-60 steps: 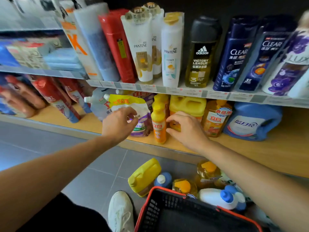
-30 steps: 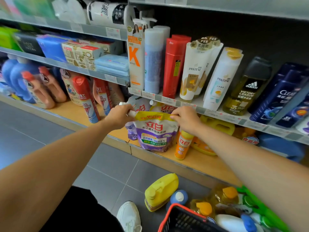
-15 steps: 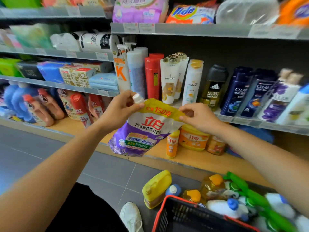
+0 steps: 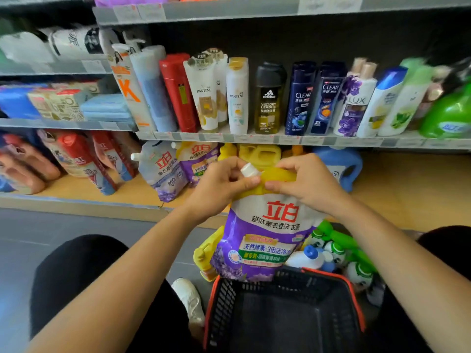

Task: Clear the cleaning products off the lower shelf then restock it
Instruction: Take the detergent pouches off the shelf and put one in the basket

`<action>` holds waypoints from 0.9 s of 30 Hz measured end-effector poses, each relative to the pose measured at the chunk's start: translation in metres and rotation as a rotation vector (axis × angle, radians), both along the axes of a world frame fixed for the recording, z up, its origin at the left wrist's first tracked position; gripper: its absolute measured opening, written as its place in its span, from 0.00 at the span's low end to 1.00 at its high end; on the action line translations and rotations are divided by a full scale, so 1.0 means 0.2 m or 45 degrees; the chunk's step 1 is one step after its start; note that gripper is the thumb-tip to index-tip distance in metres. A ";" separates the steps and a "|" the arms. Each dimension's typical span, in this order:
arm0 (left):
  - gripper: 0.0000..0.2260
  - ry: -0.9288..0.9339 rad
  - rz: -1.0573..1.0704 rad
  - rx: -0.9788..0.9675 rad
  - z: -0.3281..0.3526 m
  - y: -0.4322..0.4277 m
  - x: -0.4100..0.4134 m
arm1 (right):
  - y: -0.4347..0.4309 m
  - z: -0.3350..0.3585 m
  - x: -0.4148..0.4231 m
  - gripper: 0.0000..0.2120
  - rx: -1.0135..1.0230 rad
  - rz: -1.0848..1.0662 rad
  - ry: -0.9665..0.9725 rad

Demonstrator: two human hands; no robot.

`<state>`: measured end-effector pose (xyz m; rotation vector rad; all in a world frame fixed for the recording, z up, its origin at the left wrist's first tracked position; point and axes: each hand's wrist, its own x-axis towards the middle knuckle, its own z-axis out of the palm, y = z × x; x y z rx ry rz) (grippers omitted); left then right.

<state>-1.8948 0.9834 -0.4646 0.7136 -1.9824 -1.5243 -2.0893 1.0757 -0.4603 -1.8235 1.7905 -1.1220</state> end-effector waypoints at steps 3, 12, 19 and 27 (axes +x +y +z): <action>0.14 0.000 -0.067 0.092 -0.03 0.05 -0.08 | 0.07 -0.04 -0.08 0.04 0.040 0.003 -0.118; 0.20 0.065 0.036 0.122 -0.07 0.03 -0.17 | 0.19 -0.01 -0.36 0.11 0.224 0.045 -0.202; 0.18 0.204 0.155 0.159 -0.06 -0.02 -0.16 | 0.23 -0.18 -0.53 0.04 0.224 -0.164 -0.502; 0.19 0.291 0.150 0.233 0.00 0.04 -0.18 | 0.18 -0.36 -0.38 0.12 0.193 -0.232 -1.167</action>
